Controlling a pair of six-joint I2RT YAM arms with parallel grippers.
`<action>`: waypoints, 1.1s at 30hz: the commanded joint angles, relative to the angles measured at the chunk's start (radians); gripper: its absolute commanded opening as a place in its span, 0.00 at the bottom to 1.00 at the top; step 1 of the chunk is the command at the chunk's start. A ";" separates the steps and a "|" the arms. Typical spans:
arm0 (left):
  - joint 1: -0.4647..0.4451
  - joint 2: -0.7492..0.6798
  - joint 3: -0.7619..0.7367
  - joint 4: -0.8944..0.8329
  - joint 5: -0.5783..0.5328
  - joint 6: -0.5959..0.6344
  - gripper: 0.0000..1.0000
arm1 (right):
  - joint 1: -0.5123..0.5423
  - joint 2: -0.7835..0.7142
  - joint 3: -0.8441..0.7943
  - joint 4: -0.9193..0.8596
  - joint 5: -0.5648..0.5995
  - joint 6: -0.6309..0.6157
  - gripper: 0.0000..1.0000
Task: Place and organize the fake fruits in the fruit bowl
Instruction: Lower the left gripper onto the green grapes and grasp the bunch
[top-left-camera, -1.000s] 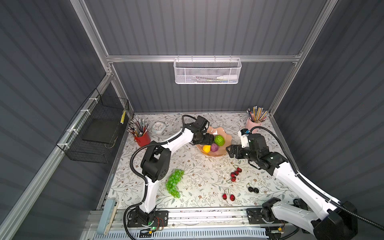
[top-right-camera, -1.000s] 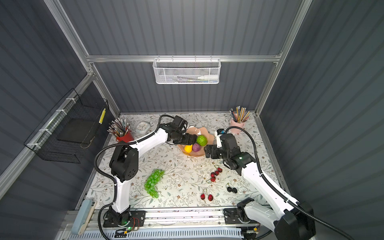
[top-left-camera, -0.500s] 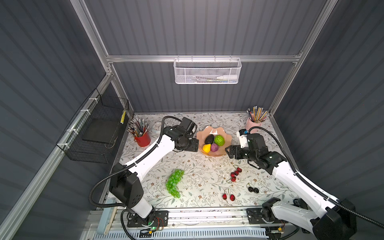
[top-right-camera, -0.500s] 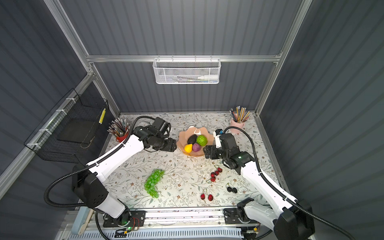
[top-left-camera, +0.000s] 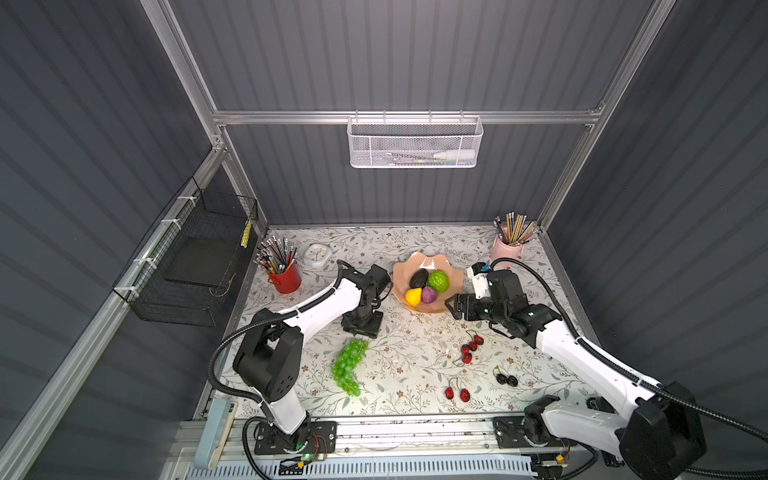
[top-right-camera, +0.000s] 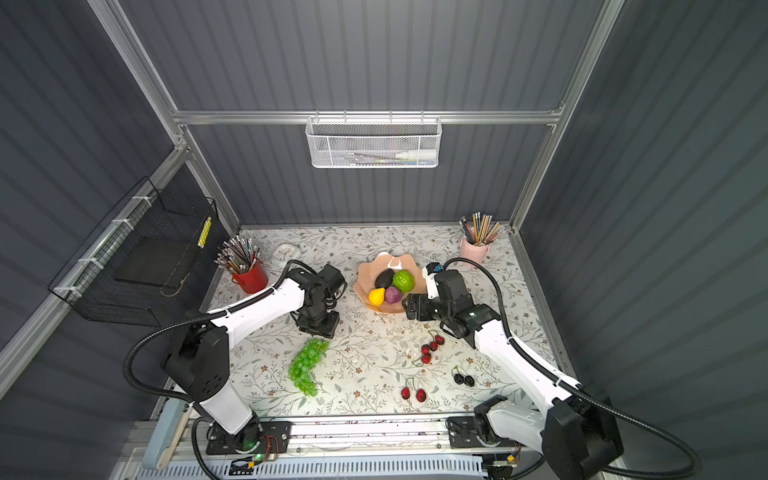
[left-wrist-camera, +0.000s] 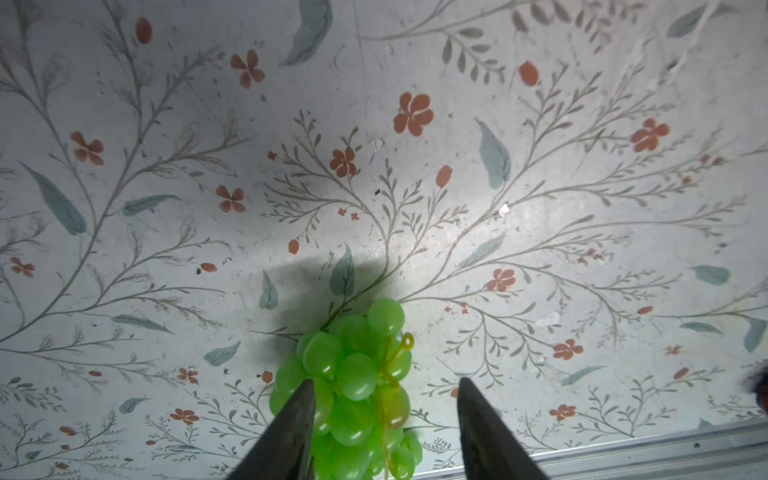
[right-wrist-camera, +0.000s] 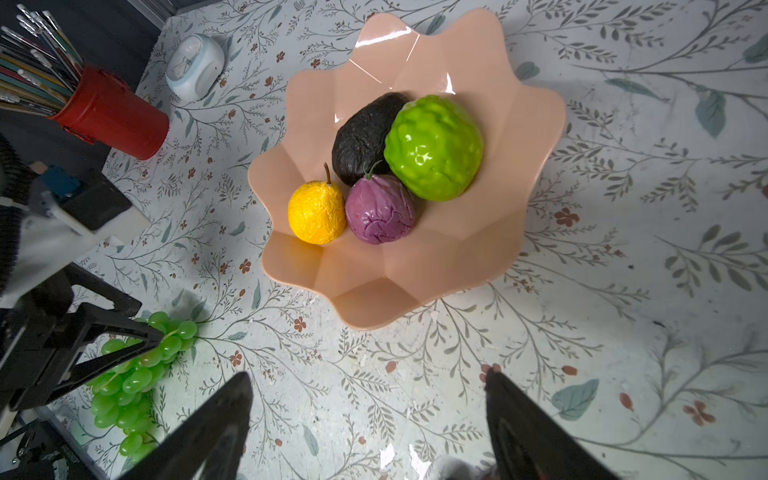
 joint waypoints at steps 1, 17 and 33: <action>0.002 0.039 -0.018 -0.006 -0.002 0.032 0.50 | 0.001 0.015 -0.010 0.031 -0.014 0.012 0.87; 0.003 0.056 -0.039 0.008 -0.011 0.048 0.19 | -0.001 0.057 -0.011 0.064 -0.024 0.002 0.87; 0.002 -0.013 -0.025 -0.042 -0.010 0.051 0.00 | -0.002 0.068 -0.005 0.076 -0.032 0.014 0.87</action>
